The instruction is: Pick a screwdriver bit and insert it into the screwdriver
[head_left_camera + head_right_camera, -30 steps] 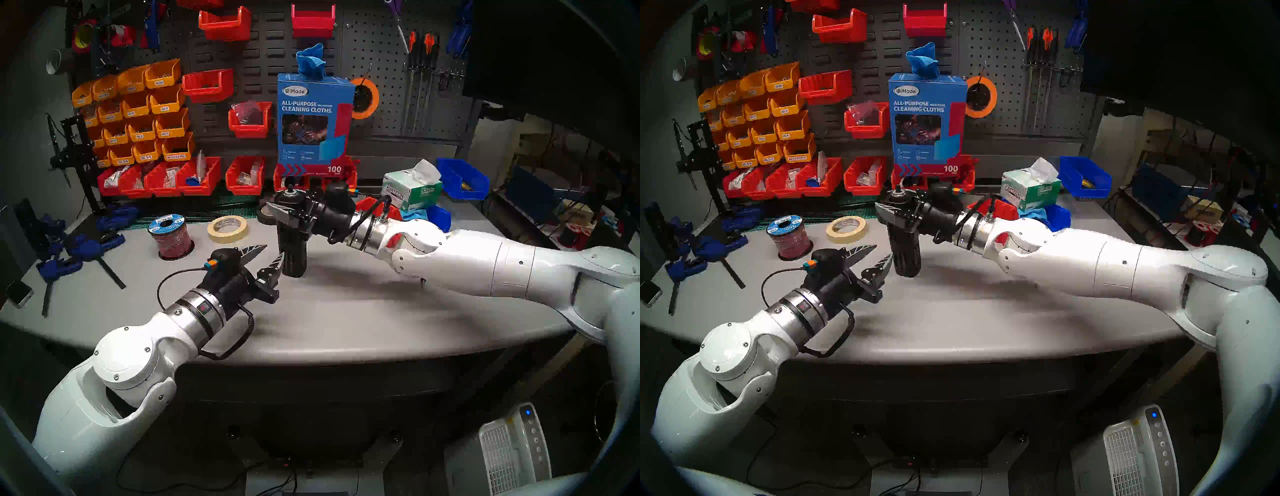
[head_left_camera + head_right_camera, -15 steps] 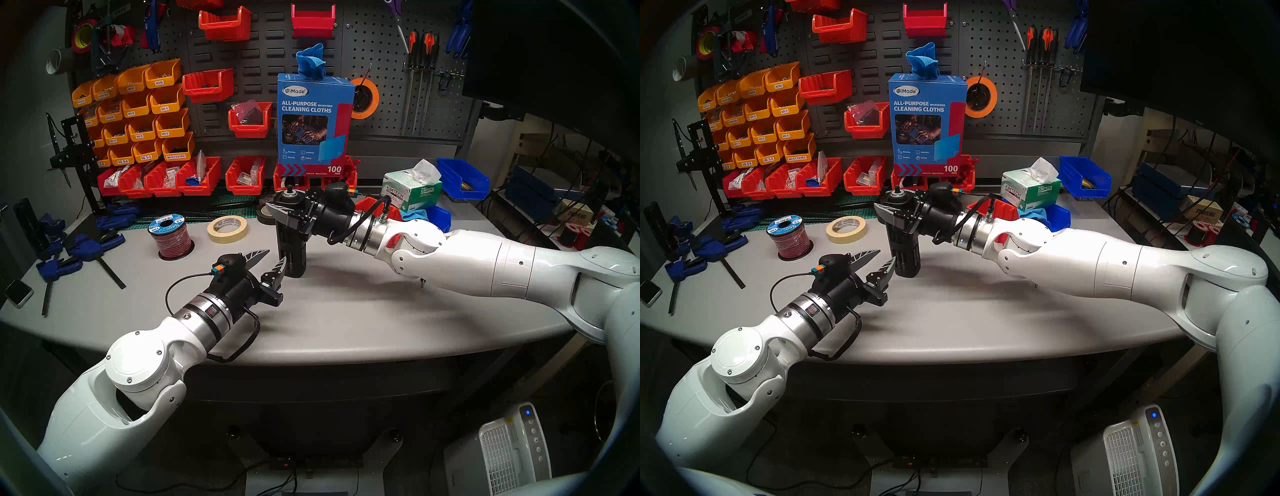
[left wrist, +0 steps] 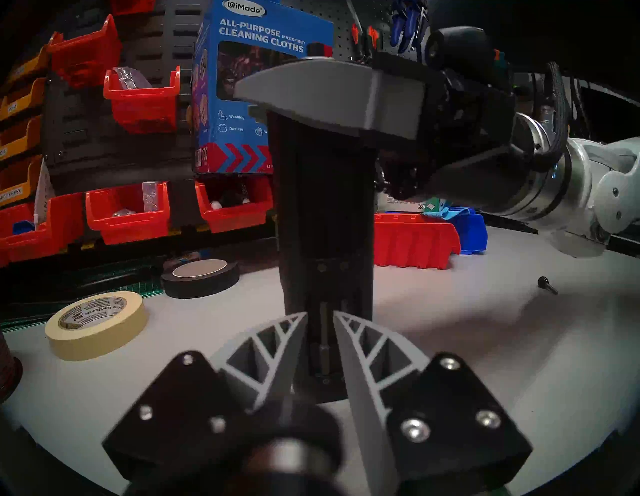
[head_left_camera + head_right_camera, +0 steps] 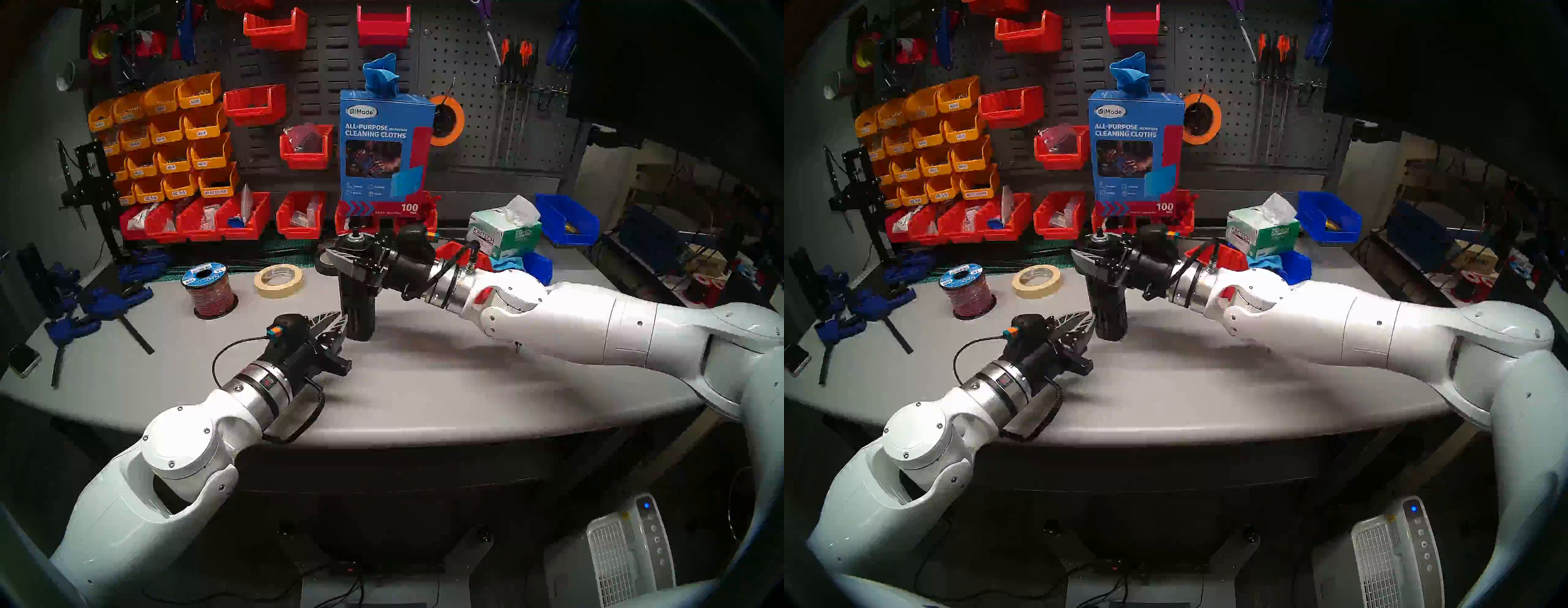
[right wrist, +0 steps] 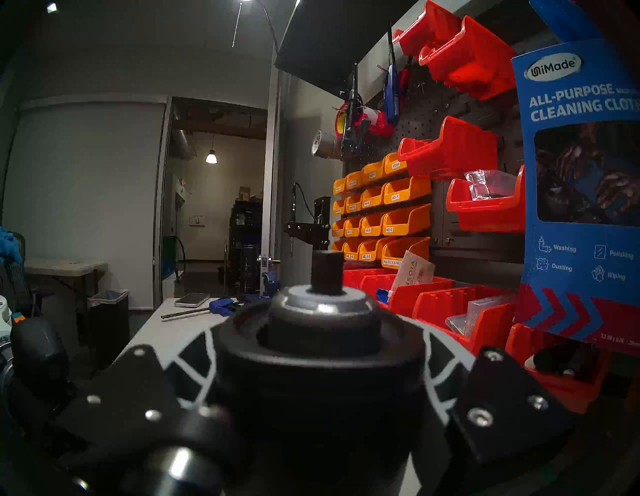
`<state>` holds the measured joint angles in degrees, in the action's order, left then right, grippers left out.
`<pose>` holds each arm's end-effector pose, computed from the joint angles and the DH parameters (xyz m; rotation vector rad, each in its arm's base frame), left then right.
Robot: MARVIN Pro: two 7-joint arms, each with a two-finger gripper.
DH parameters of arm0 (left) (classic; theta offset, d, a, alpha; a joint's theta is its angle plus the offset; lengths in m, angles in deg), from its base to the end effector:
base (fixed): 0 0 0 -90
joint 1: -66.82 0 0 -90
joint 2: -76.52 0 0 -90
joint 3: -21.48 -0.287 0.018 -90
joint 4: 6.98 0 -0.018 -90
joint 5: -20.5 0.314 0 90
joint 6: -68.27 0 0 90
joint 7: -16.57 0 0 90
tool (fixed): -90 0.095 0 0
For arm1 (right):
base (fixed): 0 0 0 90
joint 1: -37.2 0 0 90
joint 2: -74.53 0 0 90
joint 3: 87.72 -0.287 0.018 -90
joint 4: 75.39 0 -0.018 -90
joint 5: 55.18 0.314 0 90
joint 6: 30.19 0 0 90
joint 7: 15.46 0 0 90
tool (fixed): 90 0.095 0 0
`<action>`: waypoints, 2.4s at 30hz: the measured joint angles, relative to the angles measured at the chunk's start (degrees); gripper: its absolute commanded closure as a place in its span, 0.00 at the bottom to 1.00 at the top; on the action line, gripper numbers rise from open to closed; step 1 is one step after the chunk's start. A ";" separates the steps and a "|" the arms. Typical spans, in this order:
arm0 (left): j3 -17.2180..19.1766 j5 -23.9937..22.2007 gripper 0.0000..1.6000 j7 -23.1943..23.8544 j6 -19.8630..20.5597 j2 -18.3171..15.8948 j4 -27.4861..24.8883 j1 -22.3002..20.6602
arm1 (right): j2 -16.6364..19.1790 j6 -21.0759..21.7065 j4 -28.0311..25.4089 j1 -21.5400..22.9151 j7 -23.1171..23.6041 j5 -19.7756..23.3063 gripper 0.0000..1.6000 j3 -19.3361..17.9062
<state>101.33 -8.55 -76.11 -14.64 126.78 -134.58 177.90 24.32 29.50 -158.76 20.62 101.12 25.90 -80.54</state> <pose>0.2981 -0.0105 -0.2107 2.0160 -0.5341 1.9450 0.4675 0.1204 -0.1552 -1.2497 -0.9665 -1.5828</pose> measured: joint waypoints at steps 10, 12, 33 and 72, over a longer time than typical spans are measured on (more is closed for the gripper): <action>-0.74 0.21 0.53 0.32 0.02 0.87 1.10 -0.96 | 0.23 -0.01 -0.24 0.00 -0.07 0.03 0.65 0.04; -0.80 0.24 0.54 0.40 0.02 0.97 1.24 -1.07 | 0.27 -0.01 -0.26 0.00 -0.07 0.04 0.65 0.05; -1.73 0.18 0.53 1.30 0.74 2.46 2.55 -2.74 | 0.51 -0.01 -0.32 0.01 0.63 0.29 0.65 0.06; -4.19 4.07 0.56 -1.74 2.56 4.84 3.11 -3.91 | 1.14 -0.13 -1.03 0.01 0.86 1.19 0.65 0.33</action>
<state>97.14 -4.48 -77.85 -12.08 131.62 -131.47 173.99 25.47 29.37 -159.79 20.63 101.97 27.09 -80.22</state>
